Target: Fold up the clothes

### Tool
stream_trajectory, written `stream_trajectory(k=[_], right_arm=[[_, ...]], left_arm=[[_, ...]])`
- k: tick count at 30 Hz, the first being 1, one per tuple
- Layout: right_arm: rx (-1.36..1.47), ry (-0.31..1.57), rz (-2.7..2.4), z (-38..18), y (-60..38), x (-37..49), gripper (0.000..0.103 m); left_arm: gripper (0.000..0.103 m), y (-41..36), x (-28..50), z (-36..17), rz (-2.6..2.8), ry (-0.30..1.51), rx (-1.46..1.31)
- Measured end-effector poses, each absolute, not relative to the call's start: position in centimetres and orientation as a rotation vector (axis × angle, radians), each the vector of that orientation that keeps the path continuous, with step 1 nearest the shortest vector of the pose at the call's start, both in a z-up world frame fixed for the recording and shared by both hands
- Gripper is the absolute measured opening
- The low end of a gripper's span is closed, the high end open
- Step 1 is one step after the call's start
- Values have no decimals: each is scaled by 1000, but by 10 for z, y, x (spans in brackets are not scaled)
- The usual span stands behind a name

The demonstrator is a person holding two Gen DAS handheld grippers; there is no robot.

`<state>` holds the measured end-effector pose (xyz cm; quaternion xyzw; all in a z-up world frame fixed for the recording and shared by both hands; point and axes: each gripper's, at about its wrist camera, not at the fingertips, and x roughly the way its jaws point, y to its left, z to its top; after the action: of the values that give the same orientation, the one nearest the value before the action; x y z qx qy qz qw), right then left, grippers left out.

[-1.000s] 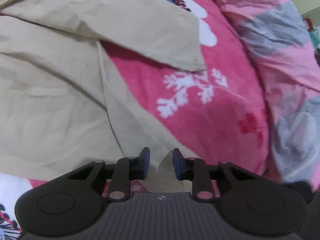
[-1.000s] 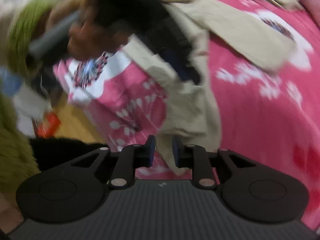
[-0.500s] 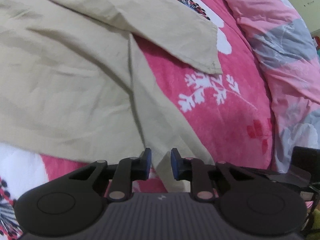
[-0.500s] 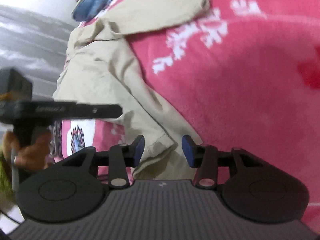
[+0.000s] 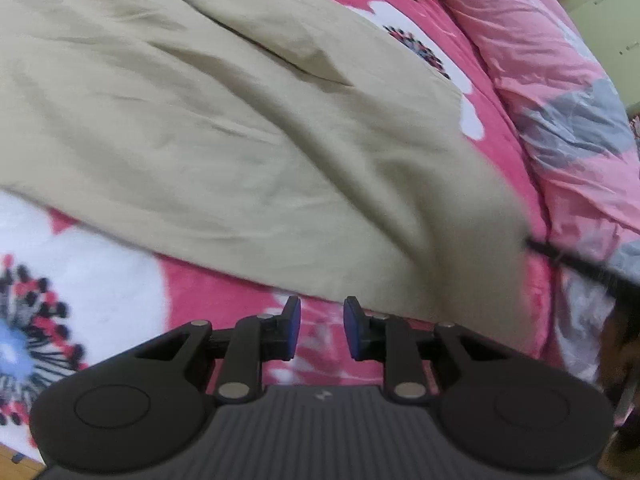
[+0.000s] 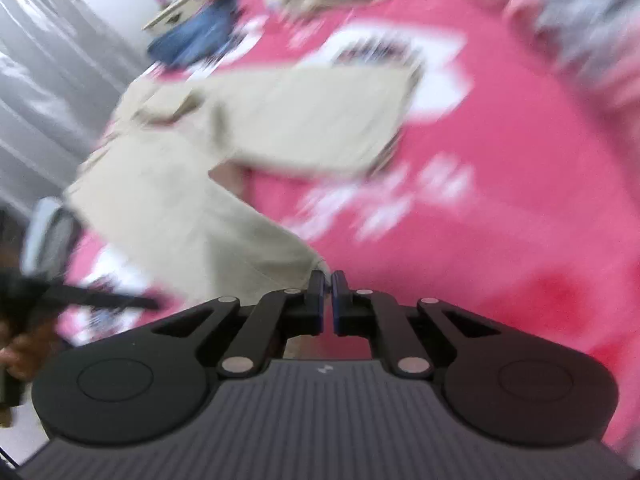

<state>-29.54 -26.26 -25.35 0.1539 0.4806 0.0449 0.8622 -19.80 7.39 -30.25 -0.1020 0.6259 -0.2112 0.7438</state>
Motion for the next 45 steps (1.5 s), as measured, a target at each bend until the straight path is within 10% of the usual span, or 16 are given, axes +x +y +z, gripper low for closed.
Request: stream_trajectory(k=[6, 9, 14, 20, 22, 25, 28, 37, 45], right_arm=[[26, 1112, -158, -302, -325, -248, 6], [316, 1074, -218, -295, -359, -265, 8], [750, 1053, -134, -298, -355, -319, 52], [761, 1114, -123, -327, -299, -340, 69], [728, 1096, -132, -324, -288, -341, 65], [701, 1098, -136, -318, -283, -341, 21], [702, 1105, -142, -309, -287, -338, 7], [671, 1131, -111, -268, -281, -337, 1], [521, 1260, -150, -312, -267, -326, 1]], left_arm=[[24, 96, -196, -307, -356, 1373, -306], [26, 107, -192, -306, -326, 1347, -342], [27, 122, -176, -321, -237, 1338, -478], [15, 137, -168, -343, -92, 1326, -600], [4, 141, -171, -347, -46, 1314, -653], [1, 151, -177, -352, 26, 1305, -773], [0, 157, -181, -349, 68, 1297, -823], [0, 155, -199, -282, -8, 1259, -619], [0, 127, -188, -338, 6, 1418, -400]])
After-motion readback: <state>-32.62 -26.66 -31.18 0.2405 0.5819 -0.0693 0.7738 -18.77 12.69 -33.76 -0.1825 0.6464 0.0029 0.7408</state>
